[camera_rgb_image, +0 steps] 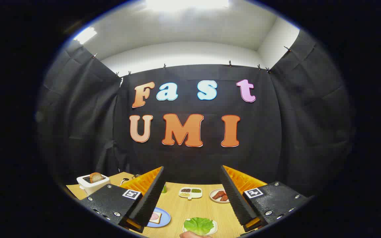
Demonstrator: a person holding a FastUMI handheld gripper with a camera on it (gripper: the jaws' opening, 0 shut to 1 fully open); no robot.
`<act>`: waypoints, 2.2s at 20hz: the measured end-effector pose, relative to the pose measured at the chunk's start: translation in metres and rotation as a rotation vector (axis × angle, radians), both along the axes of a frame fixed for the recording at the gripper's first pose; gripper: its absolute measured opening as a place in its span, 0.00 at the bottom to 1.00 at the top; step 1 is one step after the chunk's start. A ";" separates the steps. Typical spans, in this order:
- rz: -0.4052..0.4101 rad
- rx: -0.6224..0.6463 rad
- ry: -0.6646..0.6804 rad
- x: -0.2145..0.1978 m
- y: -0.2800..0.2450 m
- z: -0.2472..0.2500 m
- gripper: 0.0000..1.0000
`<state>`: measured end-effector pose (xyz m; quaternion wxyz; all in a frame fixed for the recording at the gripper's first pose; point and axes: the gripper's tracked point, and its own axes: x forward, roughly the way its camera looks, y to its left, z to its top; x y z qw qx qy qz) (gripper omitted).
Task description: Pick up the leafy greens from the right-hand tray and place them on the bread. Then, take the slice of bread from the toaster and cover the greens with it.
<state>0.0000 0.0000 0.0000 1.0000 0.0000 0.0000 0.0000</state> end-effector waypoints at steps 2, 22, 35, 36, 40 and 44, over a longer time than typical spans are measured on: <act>0.011 -0.001 -0.002 -0.003 0.008 0.002 0.98; 0.014 0.027 -0.001 0.002 0.008 -0.010 0.98; 0.027 0.057 0.208 0.028 -0.001 -0.073 0.98; 0.026 0.049 0.235 0.030 -0.003 -0.081 0.98; 0.029 0.018 0.349 0.036 -0.006 -0.108 0.98; 0.063 0.060 0.487 0.042 0.000 -0.136 0.98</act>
